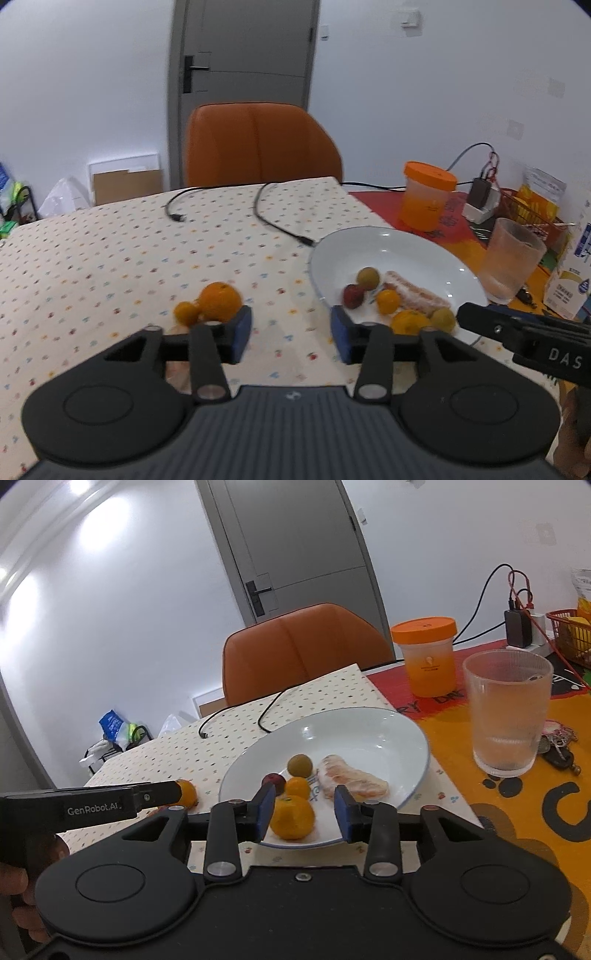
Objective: Organize fruits
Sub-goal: 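Move both open tools back toward the remaining fruits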
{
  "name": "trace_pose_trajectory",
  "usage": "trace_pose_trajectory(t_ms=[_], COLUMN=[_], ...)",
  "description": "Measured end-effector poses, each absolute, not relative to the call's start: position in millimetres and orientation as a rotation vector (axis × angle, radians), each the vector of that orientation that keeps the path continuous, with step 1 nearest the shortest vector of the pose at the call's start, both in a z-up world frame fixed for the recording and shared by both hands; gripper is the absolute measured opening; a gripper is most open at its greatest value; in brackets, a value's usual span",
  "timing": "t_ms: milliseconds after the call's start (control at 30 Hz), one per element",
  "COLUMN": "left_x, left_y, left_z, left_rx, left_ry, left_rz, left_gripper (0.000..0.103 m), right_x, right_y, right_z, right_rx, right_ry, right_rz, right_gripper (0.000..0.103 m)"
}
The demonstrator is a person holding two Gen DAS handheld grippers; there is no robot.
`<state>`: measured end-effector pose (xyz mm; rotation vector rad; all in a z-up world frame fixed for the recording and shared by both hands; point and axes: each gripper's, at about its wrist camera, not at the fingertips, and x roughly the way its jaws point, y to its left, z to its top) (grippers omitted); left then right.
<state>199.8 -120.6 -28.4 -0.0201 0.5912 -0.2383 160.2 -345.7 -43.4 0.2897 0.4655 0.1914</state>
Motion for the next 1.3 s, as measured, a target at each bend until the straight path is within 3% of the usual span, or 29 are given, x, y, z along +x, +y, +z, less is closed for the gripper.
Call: trace_pose_trajectory(t_ms=[67,400,767,1067,1300], left_x=[196.2,188.7,187.4,190.5,198.5], left_y=[-113.1,-77.8,-55.6,-48.1,-46.5], left_z=[-29.4,-39.8,-51.0,-60.4,-65.6], left_rx=[-0.027,-0.055,-0.076,-0.082,-0.086], left_ry=[0.584,0.609,0.632,0.66,0.671], left_rz=[-0.22,-0.137,-0.091,-0.077,-0.077], left_gripper=[0.054,0.062,0.064,0.064,0.064], right_x=[160.0,160.5,161.9,160.1,165.1], right_y=[-341.9,-311.5,-286.3,-270.2,-262.7], right_z=[-43.2,-43.3,-44.1,-42.2,-44.2], right_rx=[0.288,0.242,0.216,0.175,0.16], right_ry=[0.468,0.48,0.488,0.453,0.466], right_rz=[0.185,0.24,0.29,0.347,0.354], right_gripper=[0.049,0.057,0.065,0.103,0.103])
